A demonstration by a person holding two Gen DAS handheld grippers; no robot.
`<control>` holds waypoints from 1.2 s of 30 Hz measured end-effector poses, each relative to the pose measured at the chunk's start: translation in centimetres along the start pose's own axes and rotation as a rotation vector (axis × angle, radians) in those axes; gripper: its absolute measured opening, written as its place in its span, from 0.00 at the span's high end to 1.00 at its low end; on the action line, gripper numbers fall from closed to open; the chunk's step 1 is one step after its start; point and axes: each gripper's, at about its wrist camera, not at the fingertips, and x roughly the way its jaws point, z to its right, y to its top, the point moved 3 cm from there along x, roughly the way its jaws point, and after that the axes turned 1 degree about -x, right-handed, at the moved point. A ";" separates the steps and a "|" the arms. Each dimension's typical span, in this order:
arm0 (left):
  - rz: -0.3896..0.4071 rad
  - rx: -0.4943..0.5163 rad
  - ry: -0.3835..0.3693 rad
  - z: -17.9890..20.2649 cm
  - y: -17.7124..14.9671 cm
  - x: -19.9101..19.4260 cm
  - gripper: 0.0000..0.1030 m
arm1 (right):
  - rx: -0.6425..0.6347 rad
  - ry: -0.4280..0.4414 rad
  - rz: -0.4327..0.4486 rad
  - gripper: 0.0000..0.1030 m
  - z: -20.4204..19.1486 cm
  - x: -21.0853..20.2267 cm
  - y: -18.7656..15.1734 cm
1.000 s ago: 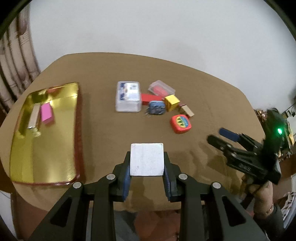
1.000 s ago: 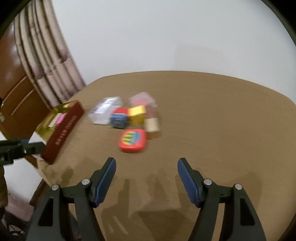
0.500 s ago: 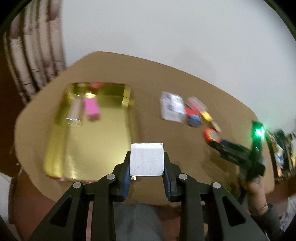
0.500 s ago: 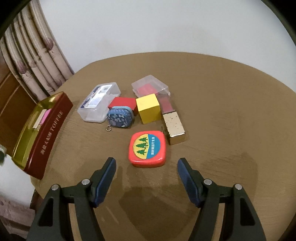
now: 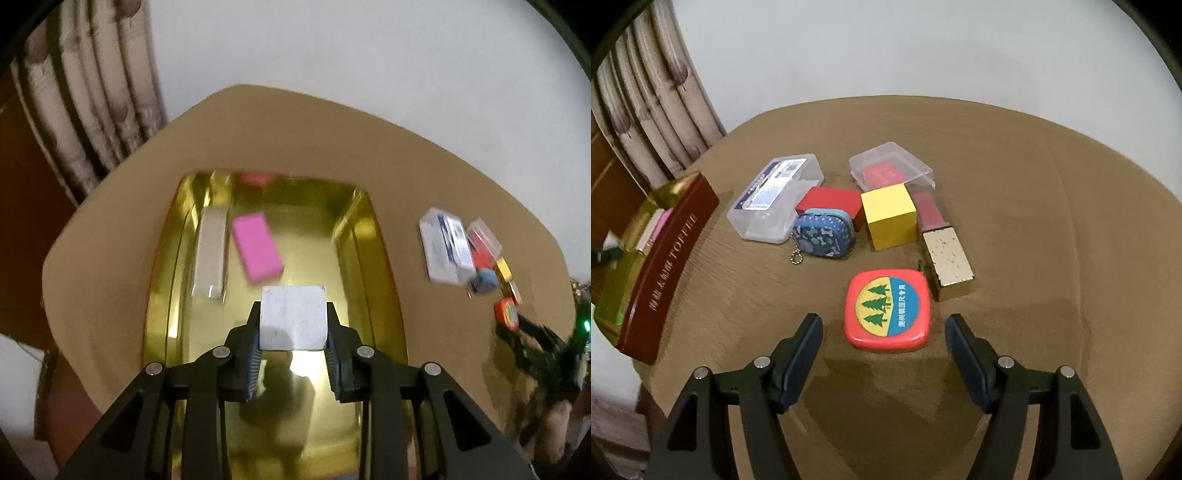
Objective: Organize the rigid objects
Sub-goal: 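Carry the white cube into the tin beside the pink block and release, then grasp the red tape measure with the right gripper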
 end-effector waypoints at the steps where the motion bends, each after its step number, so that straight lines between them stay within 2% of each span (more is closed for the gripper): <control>1: 0.001 0.008 -0.005 0.5 0.5 0.5 0.75 | -0.006 -0.008 0.001 0.30 0.0 0.0 0.0; 2: -0.003 0.024 -0.023 1.0 1.4 1.4 0.75 | -0.017 -0.020 0.004 0.30 -0.2 0.1 -0.1; 4: -0.007 0.022 0.010 1.3 2.5 2.8 0.75 | -0.031 -0.032 0.007 0.30 -0.4 0.2 -0.1; 6: -0.026 0.045 0.004 1.5 3.4 4.5 0.75 | -0.033 -0.036 0.010 0.30 -0.4 0.1 -0.2; 11: -0.066 0.044 0.065 0.7 4.1 7.1 0.74 | 0.001 -0.008 0.014 0.30 0.1 -0.3 -0.3; 15: -0.073 0.038 0.073 0.0 4.0 7.7 0.74 | 0.011 0.009 0.022 0.30 0.3 -0.6 -0.7; 17: -0.071 0.049 0.076 0.1 3.9 7.7 0.71 | 0.010 0.012 0.024 0.30 0.4 -0.8 -0.8; 19: -0.061 0.065 0.082 0.5 3.8 7.6 0.63 | 0.006 0.011 0.026 0.30 0.5 -1.0 -1.1; 21: -0.043 0.062 0.094 0.6 3.7 6.7 0.63 | 0.005 0.006 0.024 0.30 0.6 -1.1 -1.2; 23: -0.013 0.031 0.074 0.5 3.7 5.0 0.62 | 0.016 0.015 0.027 0.30 0.6 -1.0 -1.1; 24: 0.004 0.008 0.061 0.2 3.5 4.0 0.58 | 0.025 0.021 0.023 0.30 0.7 -0.8 -0.9; 27: 0.074 -0.088 0.036 -0.5 2.4 0.3 0.39 | 0.045 0.028 0.017 0.30 1.0 -0.6 -0.4; 28: 0.095 -0.115 0.028 -0.8 1.5 -1.0 0.36 | 0.050 0.031 0.013 0.30 1.1 -0.5 -0.1; 31: 0.117 -0.137 0.008 -1.0 -0.7 -3.4 0.36 | 0.037 0.010 0.000 0.30 1.0 0.0 0.2; 33: 0.119 -0.138 0.009 -1.2 -2.4 -4.7 0.36 | 0.013 -0.010 -0.003 0.35 0.6 0.2 0.4; 34: 0.123 -0.139 0.015 -1.3 -3.2 -5.2 0.36 | 0.001 -0.018 -0.007 0.46 0.4 0.3 0.5; 35: 0.128 -0.135 0.027 -1.4 -4.4 -5.9 0.36 | -0.014 -0.042 -0.007 0.53 0.3 0.4 0.6; 36: 0.129 -0.132 0.035 -1.5 -5.1 -6.2 0.36 | -0.020 -0.051 -0.006 0.54 0.3 0.4 0.6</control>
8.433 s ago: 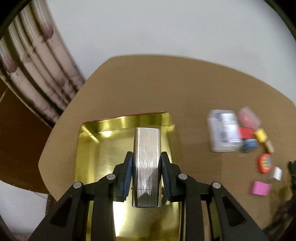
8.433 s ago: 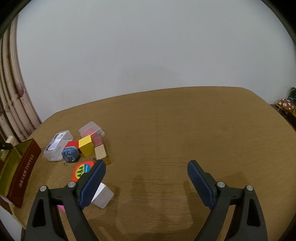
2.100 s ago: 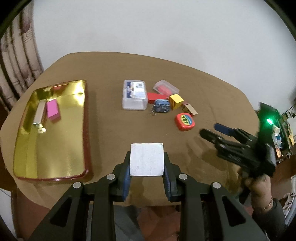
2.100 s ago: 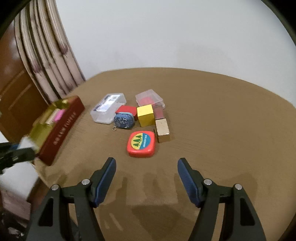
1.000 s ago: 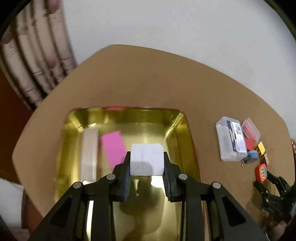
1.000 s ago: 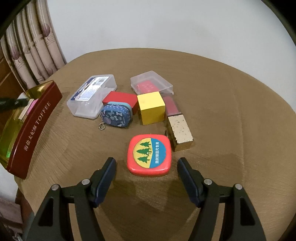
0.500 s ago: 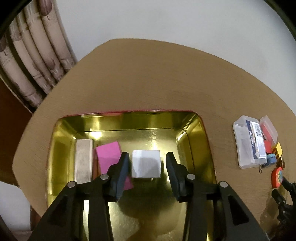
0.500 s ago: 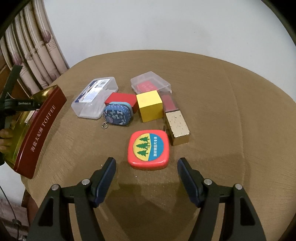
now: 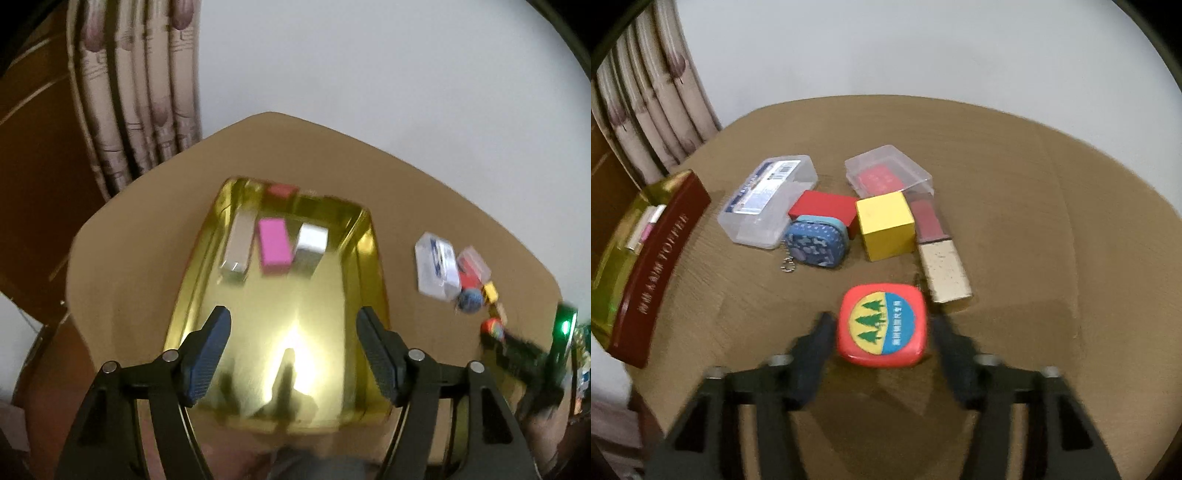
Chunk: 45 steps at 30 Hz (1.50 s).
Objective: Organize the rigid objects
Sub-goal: 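Grasp the red tape measure with the right gripper, then carry the tape measure into the tin beside the white cube and release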
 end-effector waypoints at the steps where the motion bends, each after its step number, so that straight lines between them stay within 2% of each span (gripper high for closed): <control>1: -0.001 0.003 0.008 -0.1 -0.7 -0.4 0.36 | 0.001 0.001 0.000 0.54 0.0 -0.1 -0.1; 4: -0.017 0.002 0.018 -0.5 -3.3 -1.5 0.36 | -0.006 0.017 0.000 0.54 -0.2 -0.4 -0.4; 9: -0.021 -0.033 0.055 -2.3 -7.1 -3.3 0.35 | -0.033 0.114 0.056 0.54 -2.7 -4.1 0.0; 13: -0.006 -0.053 0.087 -3.5 -8.1 -3.8 0.35 | -0.095 0.242 0.087 0.54 -7.4 -6.9 2.6; 16: -0.002 -0.036 0.113 -3.6 -8.4 -3.7 0.35 | -0.158 0.345 0.084 0.54 -12.2 -7.3 5.4; 21: 0.001 -0.043 0.087 -3.9 -8.7 -3.9 0.34 | -0.287 0.404 0.042 0.54 -19.0 -5.8 8.0; 26: -0.004 -0.049 0.068 -4.3 -8.7 -3.7 0.32 | -0.448 0.400 -0.045 0.54 -25.3 -3.1 8.2; 29: -0.015 -0.052 0.066 -4.5 -8.7 -3.4 0.32 | -0.512 0.354 -0.102 0.54 -26.8 -1.0 7.9; 31: -0.028 -0.055 0.065 -4.6 -8.8 -3.1 0.31 | -0.533 0.334 -0.122 0.54 -27.3 0.2 7.9; 37: -0.051 -0.066 0.057 -4.9 -8.9 -2.3 0.31 | -0.639 0.203 -0.170 0.54 -28.8 4.0 8.1; 41: -0.068 -0.063 0.053 -5.0 -9.0 -1.8 0.30 | -0.635 0.169 -0.159 0.54 -28.6 5.5 9.3; 45: -0.078 -0.049 0.053 -4.9 -9.2 -1.6 0.30 | -0.596 0.189 -0.137 0.53 -28.2 6.1 10.4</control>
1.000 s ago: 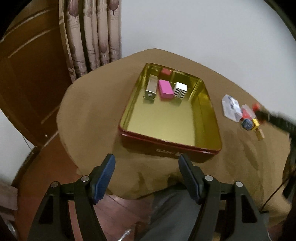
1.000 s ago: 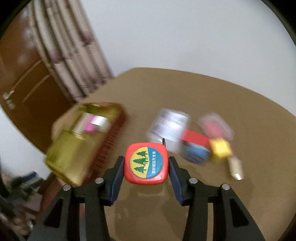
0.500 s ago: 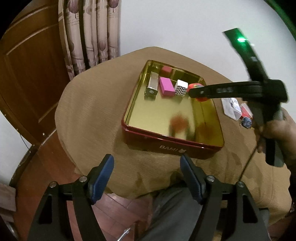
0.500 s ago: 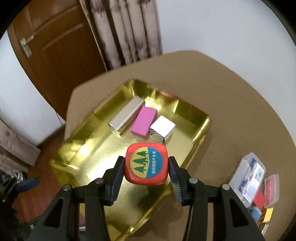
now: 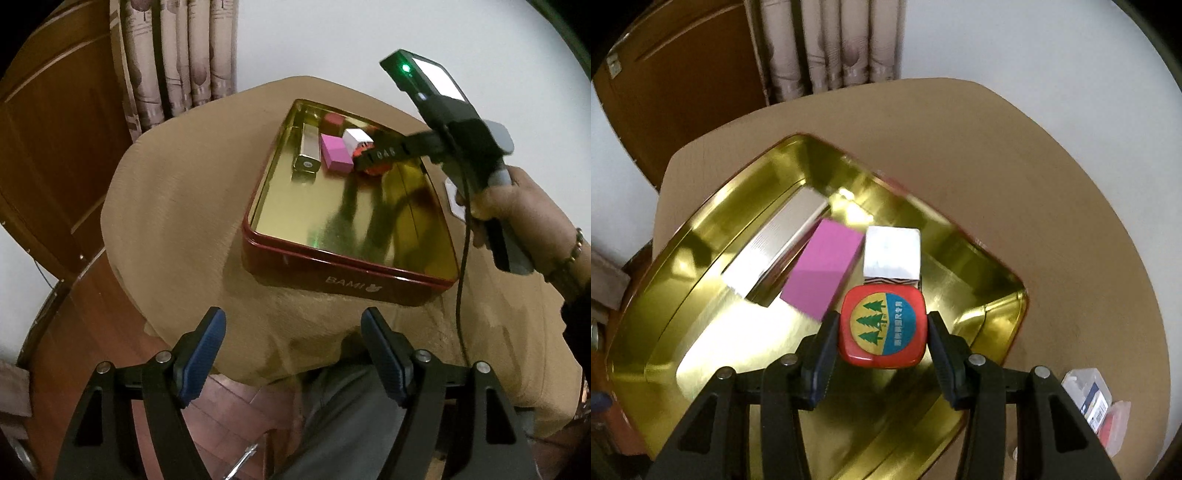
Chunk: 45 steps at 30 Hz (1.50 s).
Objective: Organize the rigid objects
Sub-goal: 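Carry the tape measure into the tin beside the white cube and release, then grasp the clear plastic box with the left gripper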
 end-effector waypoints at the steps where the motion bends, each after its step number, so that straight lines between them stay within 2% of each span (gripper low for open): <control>1: -0.001 0.004 0.003 0.0 0.0 0.0 0.30 | 0.007 -0.001 0.007 0.53 0.2 0.0 0.1; 7: 0.001 0.017 0.010 0.3 -0.2 0.1 0.30 | 0.058 0.031 0.132 0.48 0.8 -2.6 0.0; 11: 0.011 0.030 0.013 0.7 -0.4 -0.1 0.30 | 0.136 0.077 0.288 0.47 2.4 -7.0 -1.3; 14: 0.022 0.058 0.027 1.2 -0.5 -0.3 0.30 | 0.214 0.076 0.365 0.45 4.3 -9.8 -4.1; 17: 0.023 0.080 0.019 2.0 -0.7 -0.7 0.30 | 0.328 0.002 0.412 0.43 7.8 -12.0 -9.9; 19: 0.023 0.108 0.012 2.8 -0.7 -1.0 0.30 | 0.380 -0.056 0.410 0.43 9.6 -12.5 -13.0; 20: 0.023 0.119 0.005 3.1 -0.7 -1.1 0.30 | 0.415 -0.112 0.397 0.43 11.4 -12.4 -15.3; 22: 0.017 0.156 -0.035 4.7 -0.3 -1.6 0.30 | 0.452 -0.196 0.358 0.43 13.4 -12.1 -18.5; 25: 0.043 0.205 -0.102 7.6 0.8 -2.7 0.30 | 0.536 -0.292 0.290 0.43 17.3 -12.3 -25.2; 26: 0.055 0.225 -0.108 8.8 1.3 -2.9 0.29 | 0.567 -0.349 0.264 0.43 18.6 -12.3 -27.6; 28: 0.080 0.265 -0.128 11.4 2.5 -3.1 0.22 | 0.598 -0.401 0.236 0.43 20.6 -12.0 -30.0; 30: 0.099 0.301 -0.142 13.9 3.6 -3.1 0.22 | 0.642 -0.425 0.231 0.43 22.1 -12.1 -32.9; 31: 0.105 0.330 -0.155 15.5 4.4 -2.8 0.19 | 0.669 -0.420 0.228 0.43 22.7 -12.2 -33.6; 33: 0.101 0.359 -0.154 17.9 5.6 -1.9 0.18 | 0.735 -0.415 0.281 0.43 23.8 -13.3 -34.6; 36: 0.096 0.372 -0.186 21.0 7.6 -0.1 0.18 | 0.767 -0.432 0.300 0.43 24.5 -13.6 -35.0; 37: 0.094 0.374 -0.176 22.0 8.6 0.9 0.18 | 0.767 -0.434 0.301 0.43 24.6 -13.6 -34.9; 42: 0.022 0.381 -0.155 25.2 11.9 6.2 0.17 | 0.763 -0.395 0.332 0.37 24.7 -13.8 -35.4; 45: -0.058 0.385 -0.154 26.5 12.9 9.5 0.17 | 0.784 -0.368 0.346 0.37 23.8 -12.9 -35.0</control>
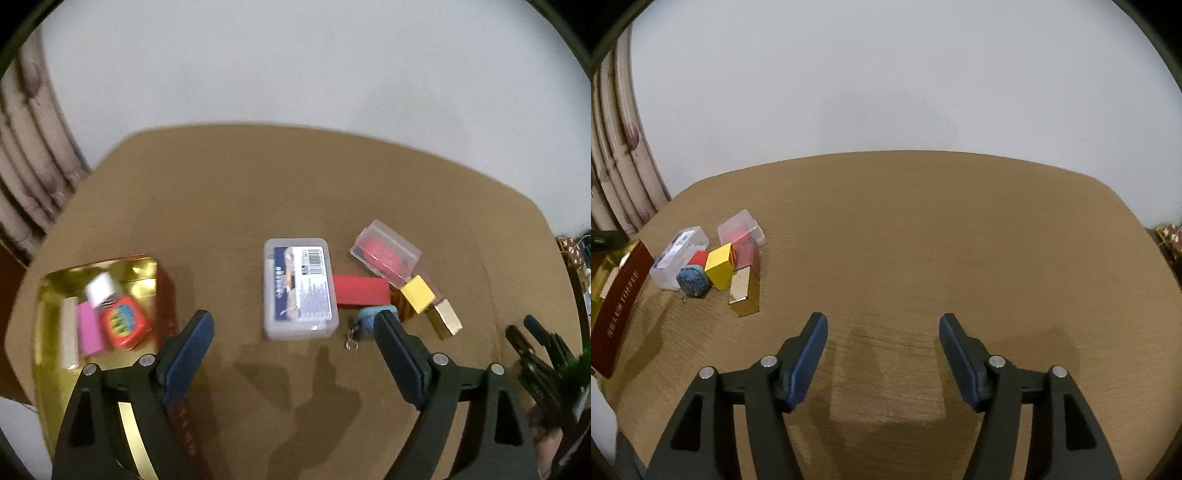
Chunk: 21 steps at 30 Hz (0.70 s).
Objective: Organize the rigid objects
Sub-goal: 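Grasp the clear plastic box with the left gripper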
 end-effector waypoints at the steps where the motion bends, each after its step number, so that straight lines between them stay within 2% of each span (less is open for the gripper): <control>1: -0.020 -0.006 -0.012 0.0 0.4 0.8 0.17 | 0.009 0.005 0.002 0.37 0.3 -0.5 -0.1; 6: -0.106 -0.037 -0.022 -0.4 1.8 4.6 0.17 | 0.032 0.038 0.015 0.37 0.5 -0.6 -0.2; 18: -0.183 -0.058 -0.001 -1.2 2.6 8.7 0.17 | 0.033 0.068 0.001 0.37 0.8 -0.9 -0.5; 20: -0.200 -0.079 -0.001 -1.5 2.5 9.3 0.21 | 0.033 0.067 -0.005 0.37 0.8 -0.8 -0.5; 21: -0.204 -0.091 -0.014 -1.7 2.4 9.6 0.32 | 0.034 0.066 -0.007 0.37 0.8 -1.0 -0.6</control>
